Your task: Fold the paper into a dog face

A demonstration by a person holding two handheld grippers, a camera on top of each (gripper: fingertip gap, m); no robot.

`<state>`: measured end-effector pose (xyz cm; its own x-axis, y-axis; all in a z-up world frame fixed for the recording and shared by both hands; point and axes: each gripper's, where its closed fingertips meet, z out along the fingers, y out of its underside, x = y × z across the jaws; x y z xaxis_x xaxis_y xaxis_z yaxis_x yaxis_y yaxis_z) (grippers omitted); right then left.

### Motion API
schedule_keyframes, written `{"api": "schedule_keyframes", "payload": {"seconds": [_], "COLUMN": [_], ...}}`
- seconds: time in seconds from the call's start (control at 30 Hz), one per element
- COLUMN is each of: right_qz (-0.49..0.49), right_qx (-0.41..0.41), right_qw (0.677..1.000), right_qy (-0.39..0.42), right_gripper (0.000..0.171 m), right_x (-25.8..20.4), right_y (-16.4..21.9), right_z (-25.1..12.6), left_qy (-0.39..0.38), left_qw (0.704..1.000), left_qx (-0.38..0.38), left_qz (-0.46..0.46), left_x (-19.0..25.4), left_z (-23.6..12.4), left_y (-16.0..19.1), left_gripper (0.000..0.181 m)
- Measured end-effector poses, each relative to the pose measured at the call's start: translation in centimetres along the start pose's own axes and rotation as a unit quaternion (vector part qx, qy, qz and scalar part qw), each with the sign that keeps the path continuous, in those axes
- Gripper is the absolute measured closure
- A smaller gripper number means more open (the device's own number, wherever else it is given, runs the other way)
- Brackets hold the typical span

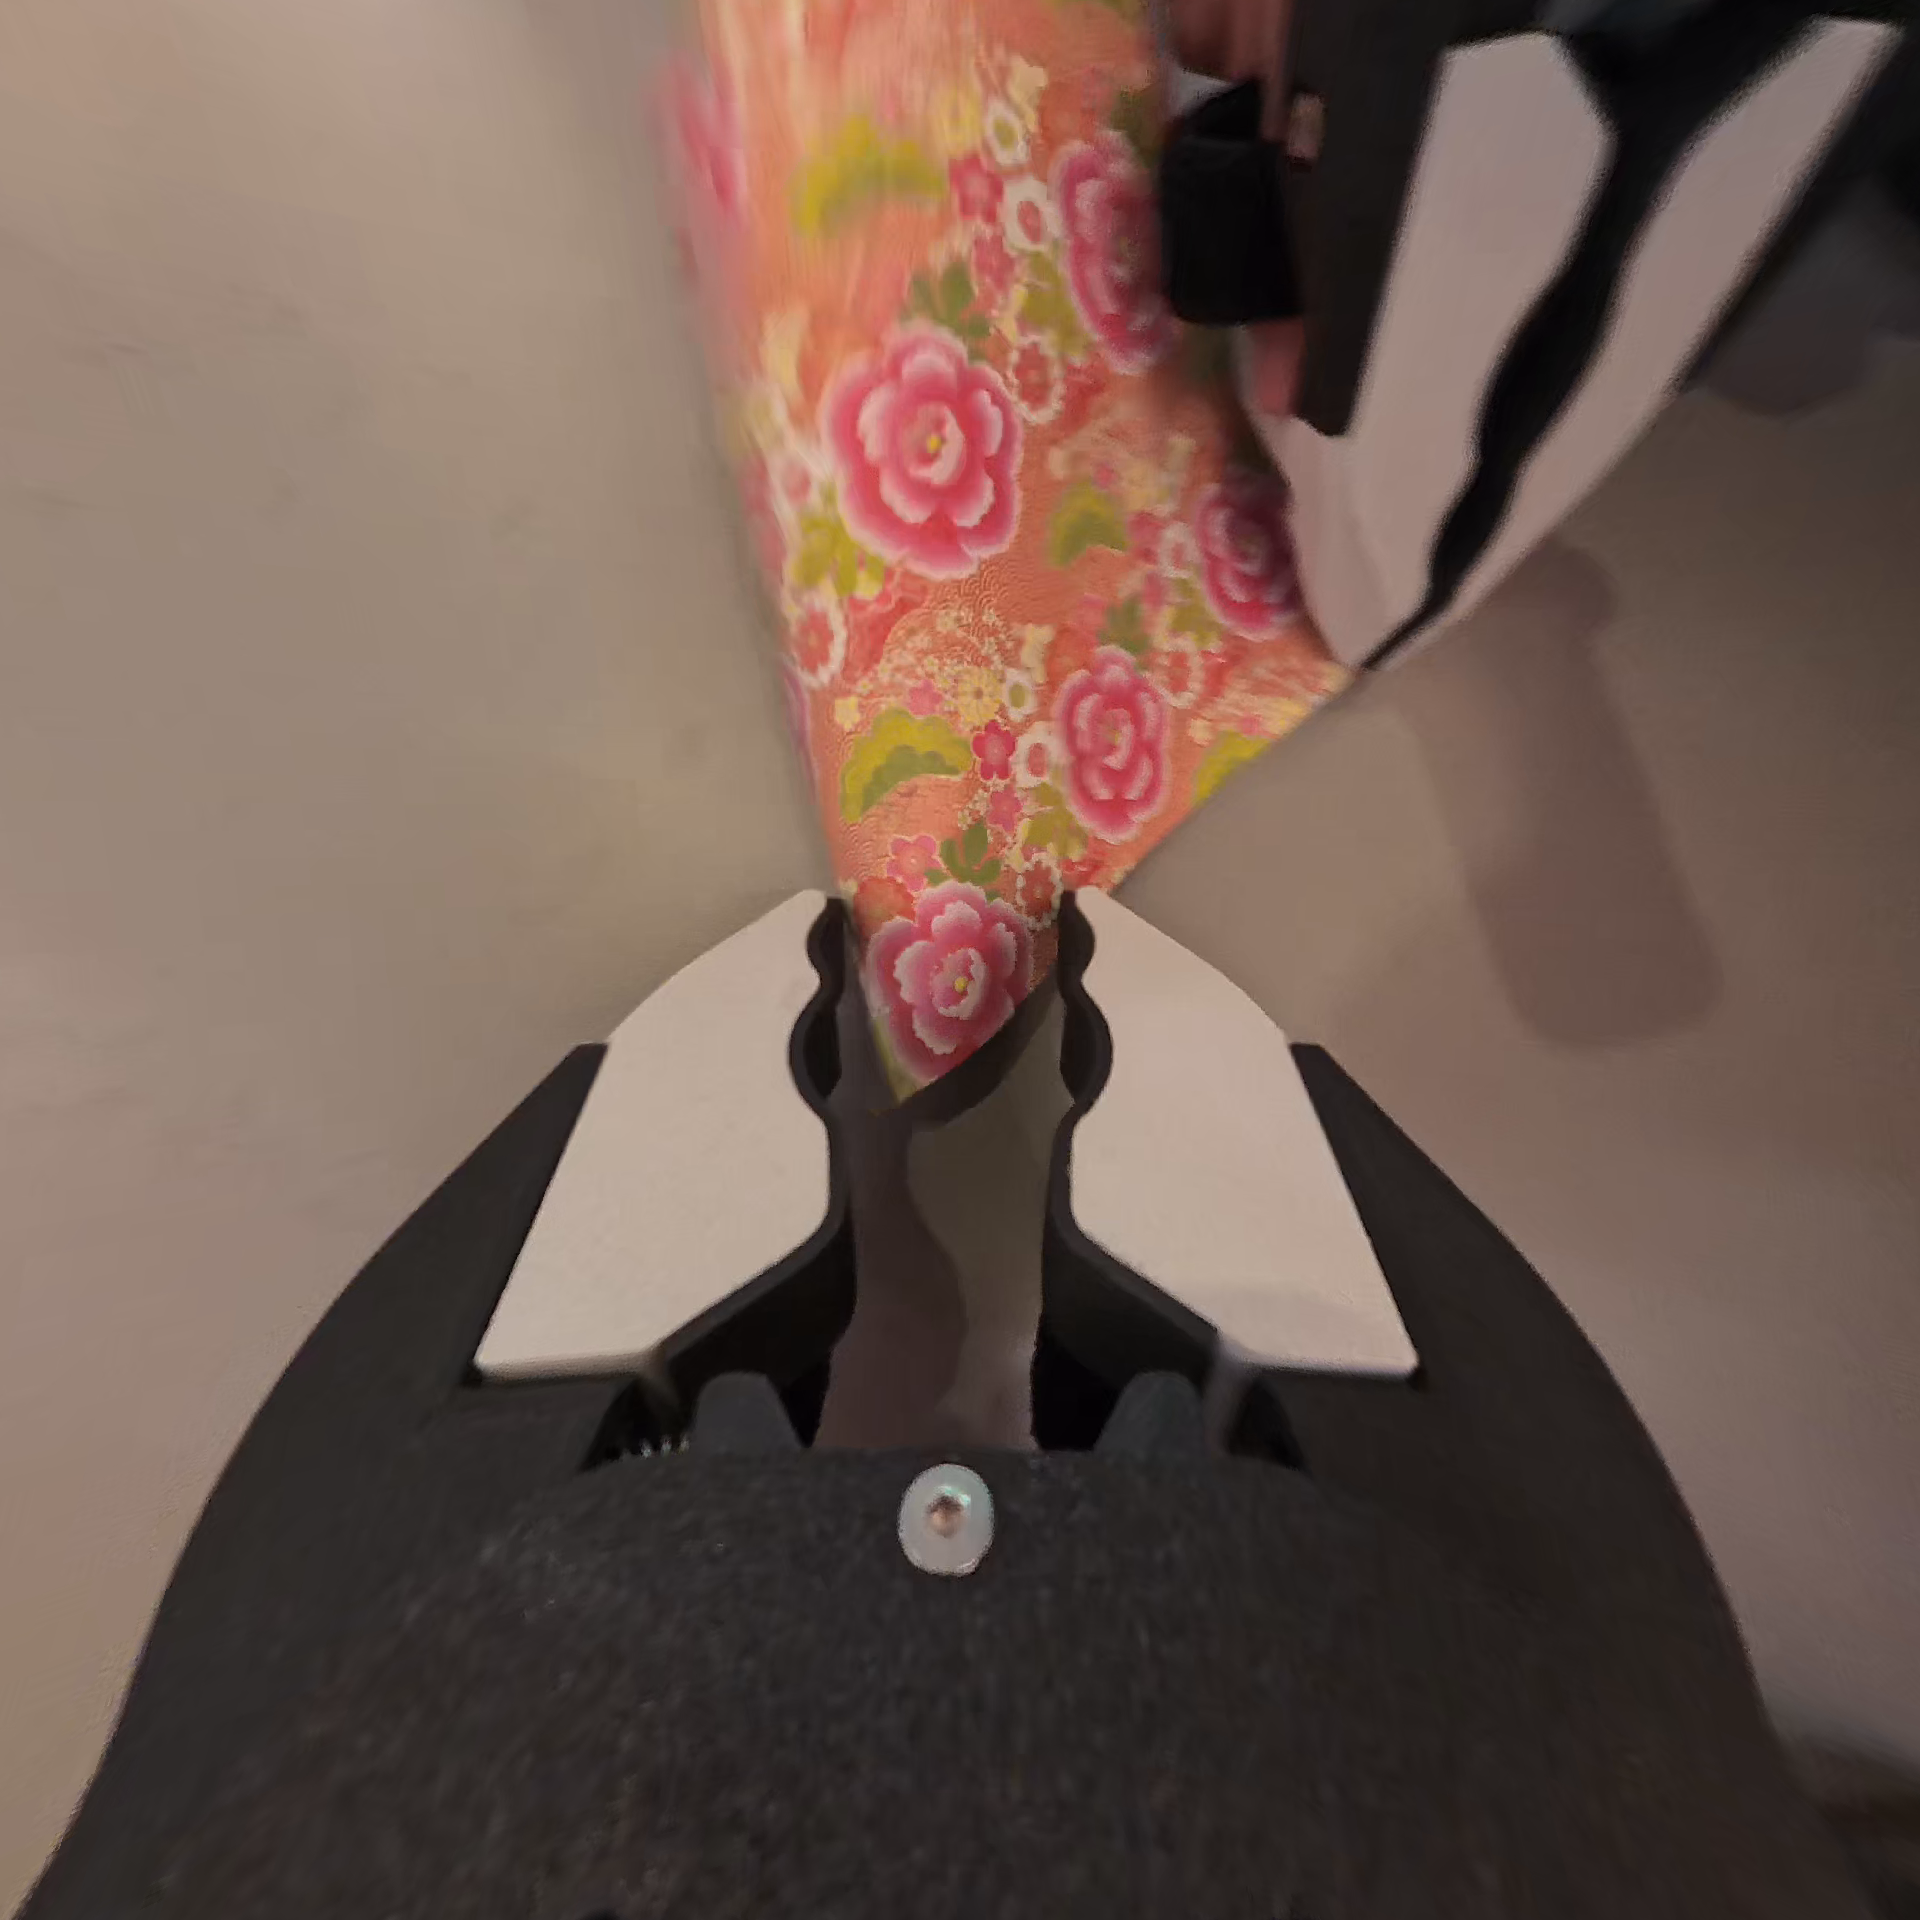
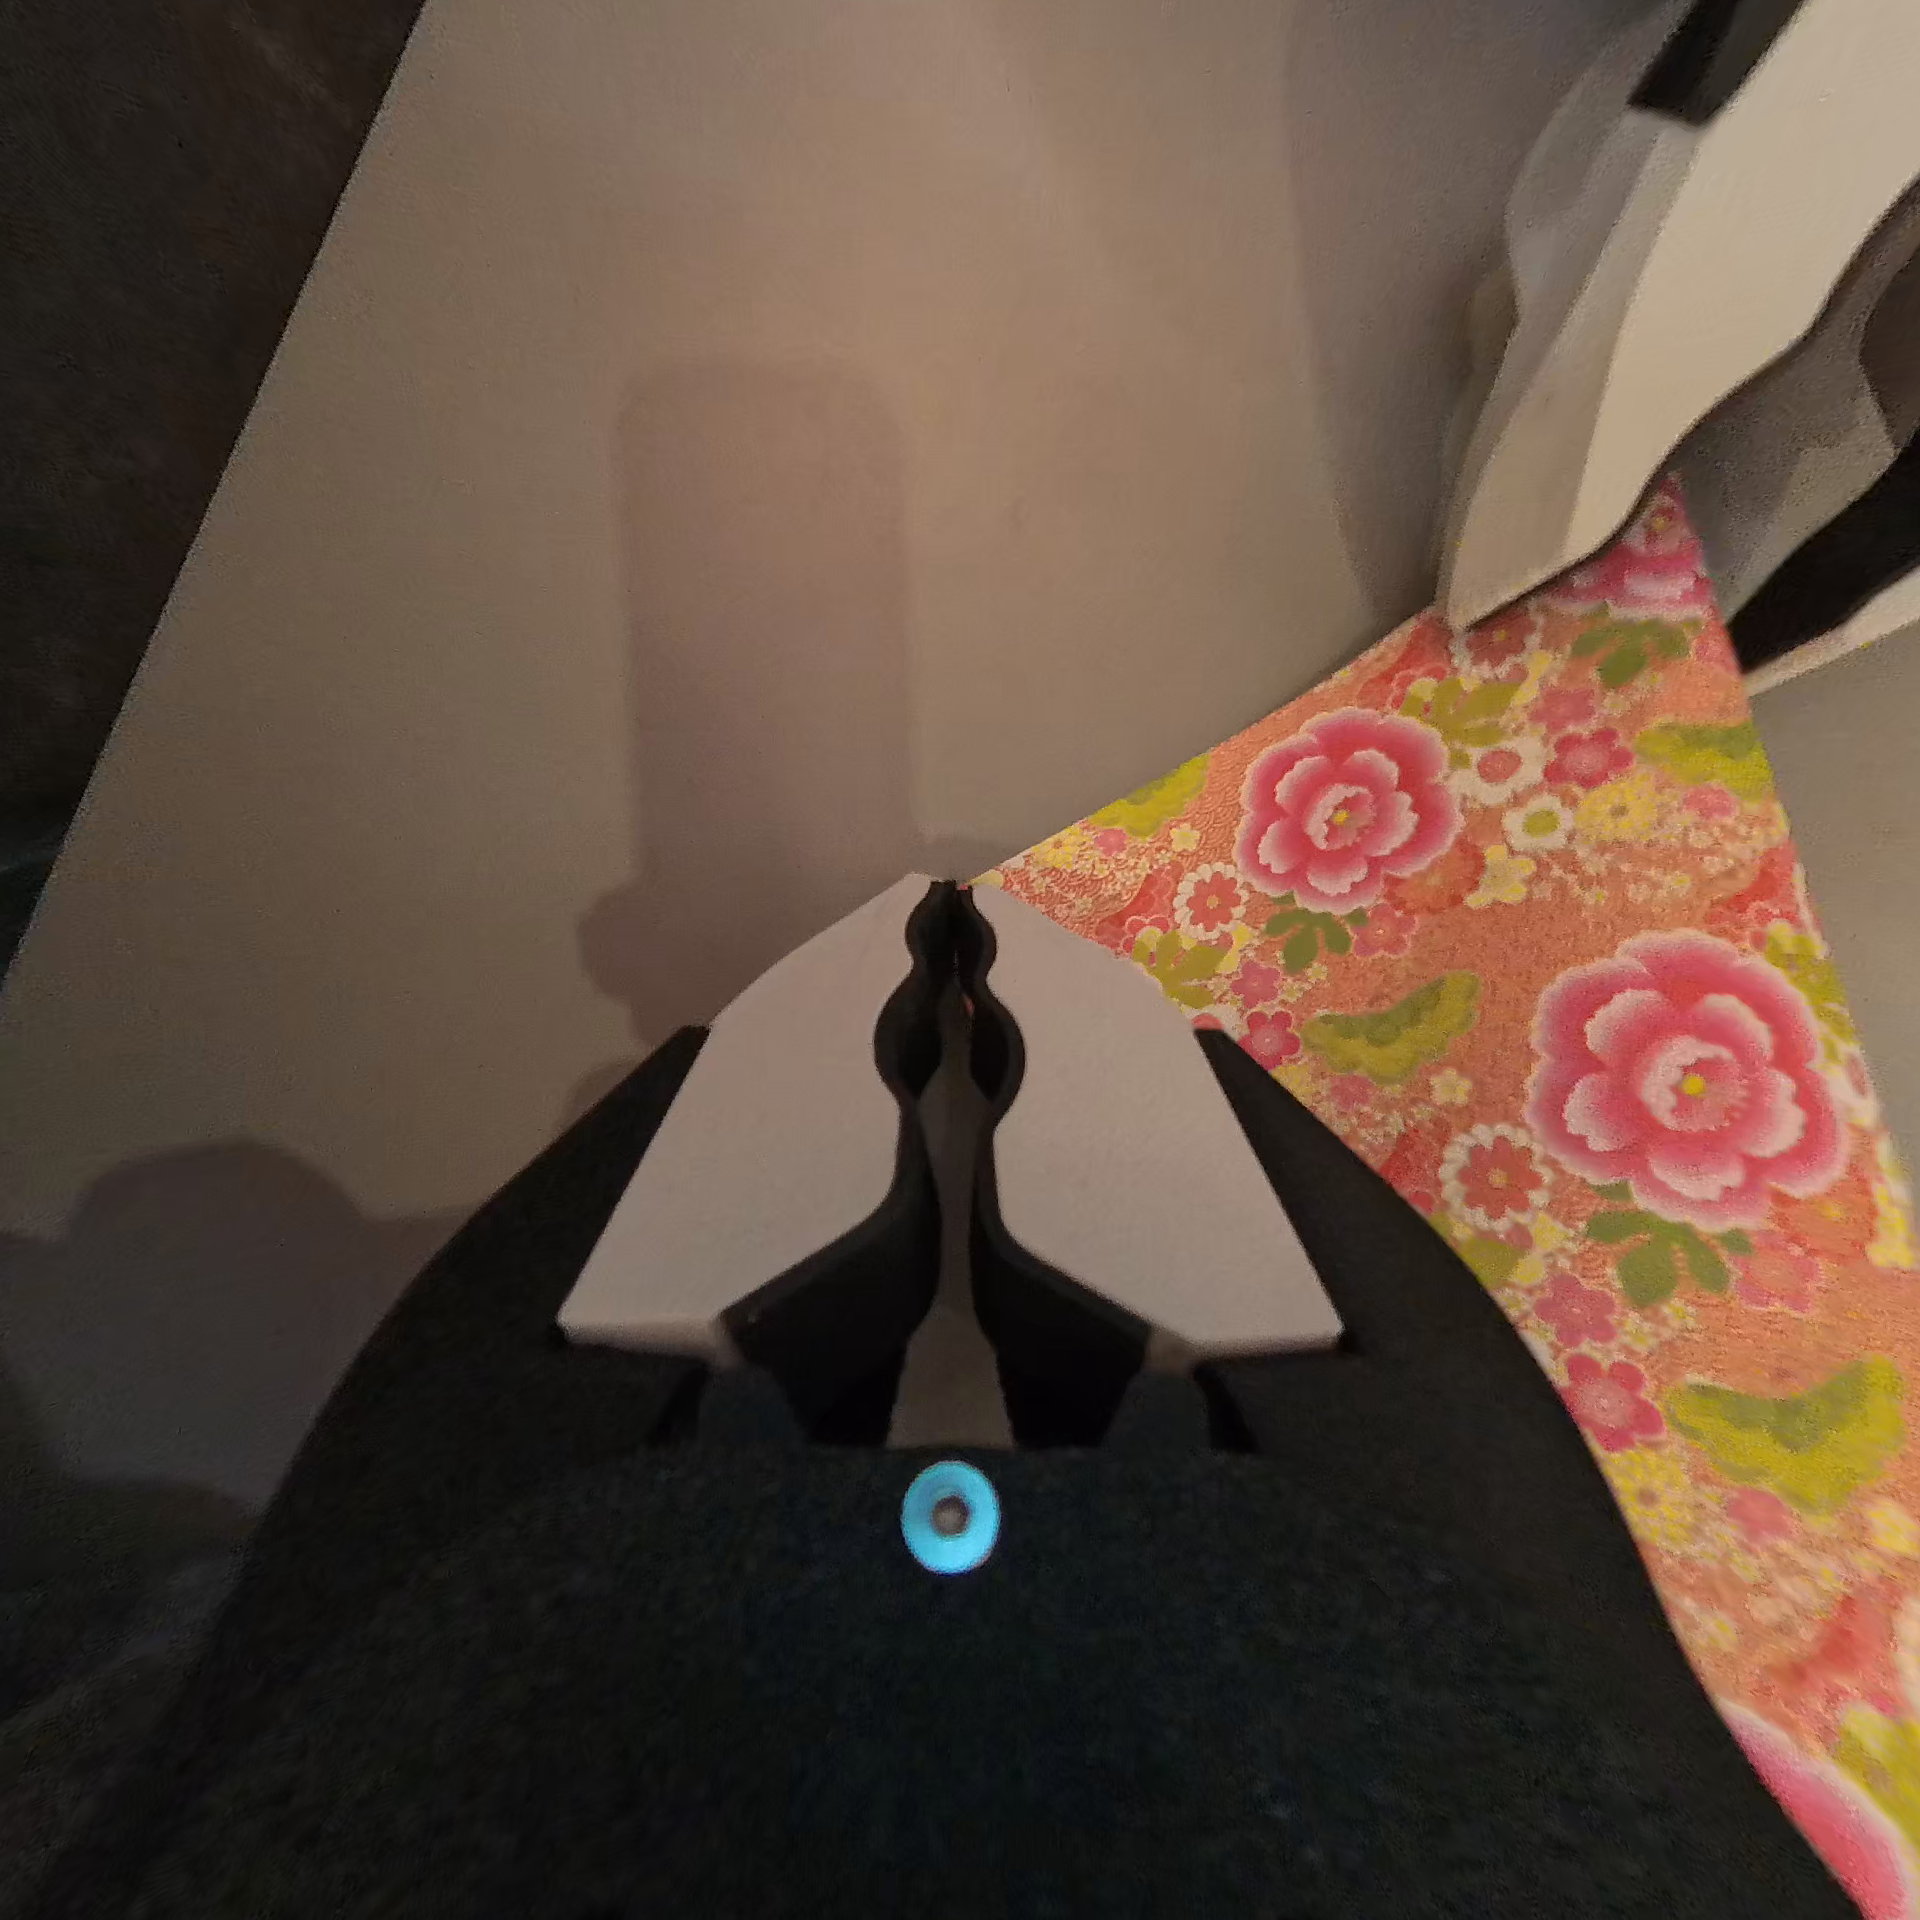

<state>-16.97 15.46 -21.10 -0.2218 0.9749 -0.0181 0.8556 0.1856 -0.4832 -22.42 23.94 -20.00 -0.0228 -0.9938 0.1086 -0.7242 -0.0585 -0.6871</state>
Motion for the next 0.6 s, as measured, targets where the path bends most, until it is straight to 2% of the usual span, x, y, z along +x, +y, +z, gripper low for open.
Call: {"api": "schedule_keyframes", "payload": {"seconds": [0.03, 0.23, 0.37, 0.5, 0.6], "right_qz": [0.001, 0.006, 0.014, 0.001, -0.028], "right_qx": [0.0, 0.022, 0.083, 0.157, 0.214], "right_qw": [1.0, 1.0, 0.996, 0.987, 0.976], "right_qy": [-0.002, -0.009, -0.021, -0.026, 0.017], "right_gripper": [0.171, 0.171, 0.171, 0.171, 0.171], "right_x": [-0.1, 0.0, -0.7, -2.1, -1.8], "right_y": [0.0, -0.5, -2.8, -6.9, -9.9], "right_z": [-0.1, -0.5, -2.2, -6.1, -10.5], "left_qy": [0.004, -0.003, 0.016, 0.024, 0.026], "left_qw": [1.0, 1.0, 0.999, 0.997, 0.991], "left_qx": [0.004, 0.019, 0.046, 0.07, 0.124], "left_qz": [0.006, 0.01, 0.001, 0.026, 0.037], "left_x": [0.2, 0.0, 1.1, 3.9, 6.3], "left_z": [-0.2, -1.6, -3.3, -5.7, -8.5], "left_y": [-0.1, -0.7, -1.6, -2.7, -5.1], "left_gripper": [0.142, 0.139, 0.137, 0.136, 0.132]}}
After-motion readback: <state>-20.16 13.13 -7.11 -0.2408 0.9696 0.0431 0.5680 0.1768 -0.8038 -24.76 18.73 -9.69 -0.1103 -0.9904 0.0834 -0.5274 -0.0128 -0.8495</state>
